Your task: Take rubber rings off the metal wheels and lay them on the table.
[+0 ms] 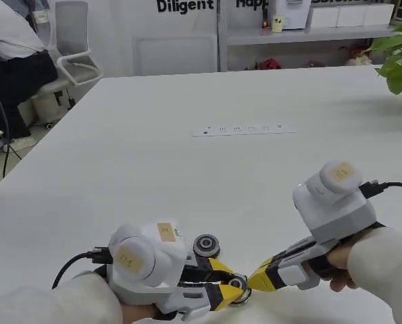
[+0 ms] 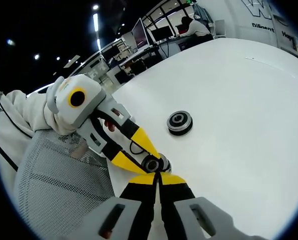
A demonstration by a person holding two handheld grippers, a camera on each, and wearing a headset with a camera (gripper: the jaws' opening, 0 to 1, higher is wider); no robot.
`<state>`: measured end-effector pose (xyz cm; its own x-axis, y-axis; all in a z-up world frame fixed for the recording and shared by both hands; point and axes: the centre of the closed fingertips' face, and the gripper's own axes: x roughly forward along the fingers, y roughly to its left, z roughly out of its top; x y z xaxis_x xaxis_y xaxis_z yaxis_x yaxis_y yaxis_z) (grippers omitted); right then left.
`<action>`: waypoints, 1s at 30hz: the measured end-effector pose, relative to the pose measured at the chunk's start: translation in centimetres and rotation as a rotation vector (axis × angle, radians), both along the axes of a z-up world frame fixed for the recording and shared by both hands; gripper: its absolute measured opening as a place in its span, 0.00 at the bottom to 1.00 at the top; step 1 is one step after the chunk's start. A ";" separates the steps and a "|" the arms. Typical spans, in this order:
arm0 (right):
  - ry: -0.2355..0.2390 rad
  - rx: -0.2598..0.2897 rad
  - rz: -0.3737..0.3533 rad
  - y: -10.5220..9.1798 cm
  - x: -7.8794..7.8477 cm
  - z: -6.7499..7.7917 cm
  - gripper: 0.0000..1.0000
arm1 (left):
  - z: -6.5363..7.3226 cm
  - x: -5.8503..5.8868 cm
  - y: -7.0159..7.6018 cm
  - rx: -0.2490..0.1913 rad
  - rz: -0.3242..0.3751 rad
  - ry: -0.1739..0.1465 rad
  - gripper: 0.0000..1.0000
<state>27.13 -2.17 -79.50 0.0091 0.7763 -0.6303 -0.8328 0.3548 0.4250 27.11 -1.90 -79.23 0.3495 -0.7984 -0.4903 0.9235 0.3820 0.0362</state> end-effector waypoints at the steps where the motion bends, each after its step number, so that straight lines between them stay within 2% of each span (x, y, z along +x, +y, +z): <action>1: 0.001 0.001 0.000 0.0 0.0 0.0 0.00 | 0.0 0.0 0.0 0.000 0.000 0.000 0.15; 17: 0.007 0.019 0.004 0.3 -0.2 0.3 0.00 | 0.0 0.0 0.0 -0.001 0.001 0.000 0.15; 26: 0.018 0.059 0.016 0.7 -0.4 0.8 0.00 | 0.0 0.0 -0.1 -0.004 0.003 0.001 0.15; 30: 0.009 0.066 -0.003 0.6 0.0 1.0 0.00 | 0.0 0.1 -0.1 -0.012 0.010 0.013 0.15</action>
<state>27.15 -1.60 -78.47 0.0063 0.8162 -0.5778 -0.8279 0.3283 0.4547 27.17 -1.97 -79.23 0.3506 -0.8010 -0.4852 0.9201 0.3911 0.0192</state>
